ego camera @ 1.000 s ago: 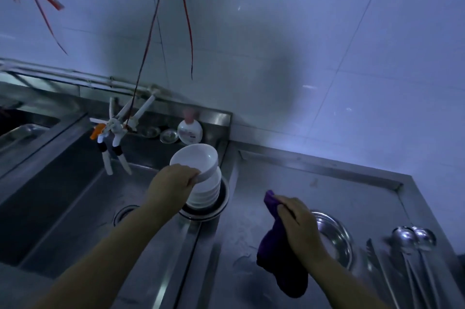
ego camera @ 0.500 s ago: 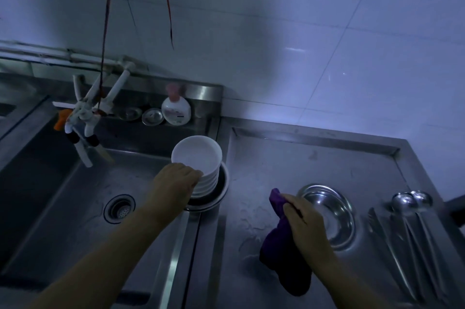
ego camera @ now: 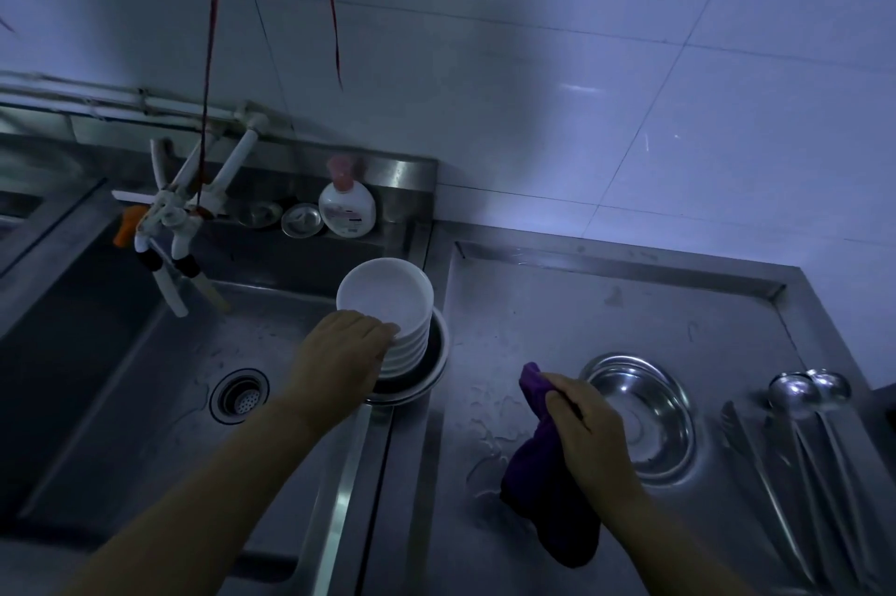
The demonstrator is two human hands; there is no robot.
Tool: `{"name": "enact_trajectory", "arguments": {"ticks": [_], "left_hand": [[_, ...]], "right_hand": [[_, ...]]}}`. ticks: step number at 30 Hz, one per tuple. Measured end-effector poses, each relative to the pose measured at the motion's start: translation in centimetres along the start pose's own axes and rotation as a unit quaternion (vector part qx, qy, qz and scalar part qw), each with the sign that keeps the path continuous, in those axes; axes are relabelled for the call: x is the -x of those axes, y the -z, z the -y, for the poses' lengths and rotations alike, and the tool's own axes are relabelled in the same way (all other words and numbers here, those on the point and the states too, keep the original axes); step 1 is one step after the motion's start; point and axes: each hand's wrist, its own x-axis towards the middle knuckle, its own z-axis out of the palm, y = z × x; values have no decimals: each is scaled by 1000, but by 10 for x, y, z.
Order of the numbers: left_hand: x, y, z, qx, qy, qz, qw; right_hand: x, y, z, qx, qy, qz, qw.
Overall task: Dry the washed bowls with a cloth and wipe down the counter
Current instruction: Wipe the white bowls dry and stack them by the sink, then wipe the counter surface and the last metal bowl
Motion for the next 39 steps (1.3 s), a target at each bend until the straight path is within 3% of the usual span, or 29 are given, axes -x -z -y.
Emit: {"name": "enact_trajectory", "arguments": {"ticks": [9, 12, 15, 18, 21, 24, 27, 29, 32, 39], "left_hand": [[0, 23, -47, 25, 15, -25, 999], [1, 19, -93, 145, 53, 87, 984], [-1, 8, -137, 327, 134, 157, 922], [-11, 4, -163, 448, 238, 133, 852], [-15, 3, -178, 518, 292, 105, 797], [-13, 3, -196, 588, 322, 85, 737], [-8, -1, -219, 633, 338, 62, 694], [-5, -5, -234, 636, 348, 55, 686], [1, -11, -254, 608, 390, 51, 690], [27, -19, -274, 522, 438, 28, 732]], "right_hand": [[-3, 8, 17, -75, -25, 9, 997], [-2, 14, 36, -125, -18, 29, 992], [2, 24, 48, -189, 9, 37, 981], [9, 39, 49, -290, -3, 37, 956], [12, 61, 37, -370, -51, 29, 927], [12, 85, 20, -369, -109, 71, 920], [15, 107, 7, -310, -129, 175, 925], [17, 117, -1, -235, -99, 207, 945], [18, 131, -15, -175, -63, 176, 967], [18, 144, -41, -116, 11, 233, 965]]}}
